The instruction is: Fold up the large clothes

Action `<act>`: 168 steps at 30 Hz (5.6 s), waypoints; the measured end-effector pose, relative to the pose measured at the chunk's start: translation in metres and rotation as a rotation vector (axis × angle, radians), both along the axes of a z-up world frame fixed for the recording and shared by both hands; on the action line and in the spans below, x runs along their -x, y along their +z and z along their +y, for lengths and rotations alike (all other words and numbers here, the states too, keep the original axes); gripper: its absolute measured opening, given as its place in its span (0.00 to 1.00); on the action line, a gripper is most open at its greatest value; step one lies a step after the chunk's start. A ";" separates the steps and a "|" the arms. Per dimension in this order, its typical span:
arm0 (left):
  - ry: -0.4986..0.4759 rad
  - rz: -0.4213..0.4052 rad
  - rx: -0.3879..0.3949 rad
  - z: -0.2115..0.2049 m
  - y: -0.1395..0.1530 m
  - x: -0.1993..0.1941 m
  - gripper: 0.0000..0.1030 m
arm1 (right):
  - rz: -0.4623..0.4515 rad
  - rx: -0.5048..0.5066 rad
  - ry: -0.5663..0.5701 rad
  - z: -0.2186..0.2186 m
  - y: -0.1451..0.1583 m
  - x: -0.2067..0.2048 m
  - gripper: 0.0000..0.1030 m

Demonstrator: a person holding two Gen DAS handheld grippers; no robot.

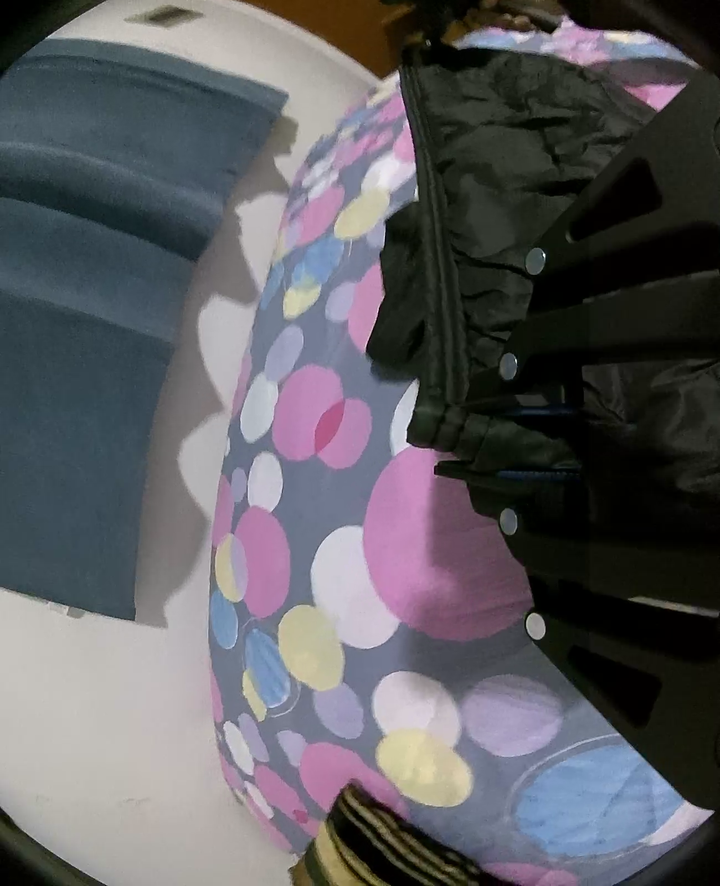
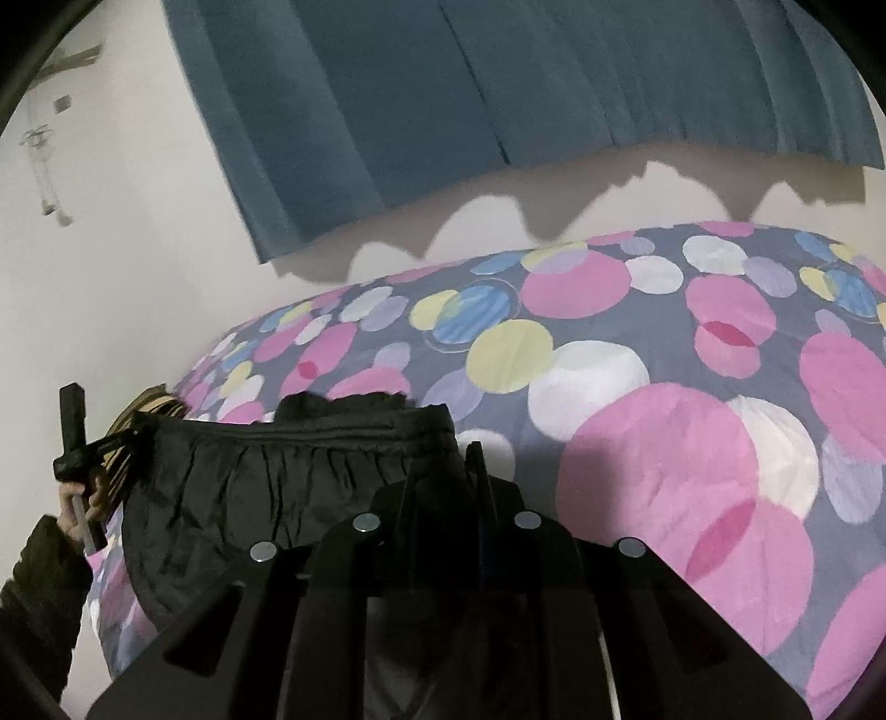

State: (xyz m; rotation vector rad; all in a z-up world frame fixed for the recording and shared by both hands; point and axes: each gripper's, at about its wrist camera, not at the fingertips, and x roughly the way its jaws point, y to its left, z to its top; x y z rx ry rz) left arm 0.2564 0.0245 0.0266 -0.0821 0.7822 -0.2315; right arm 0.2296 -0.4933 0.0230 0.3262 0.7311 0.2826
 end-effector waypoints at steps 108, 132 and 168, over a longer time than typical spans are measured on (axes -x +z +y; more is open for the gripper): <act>0.400 0.225 0.513 0.028 -0.110 0.151 0.18 | 0.194 -0.523 -0.391 0.026 -0.131 0.151 0.24; 0.349 0.242 0.487 0.037 -0.101 0.224 0.18 | 0.240 -0.538 -0.344 0.027 -0.121 0.231 0.23; 0.325 0.276 0.523 0.063 -0.112 0.283 0.36 | 0.251 -0.589 -0.411 0.017 -0.127 0.293 0.43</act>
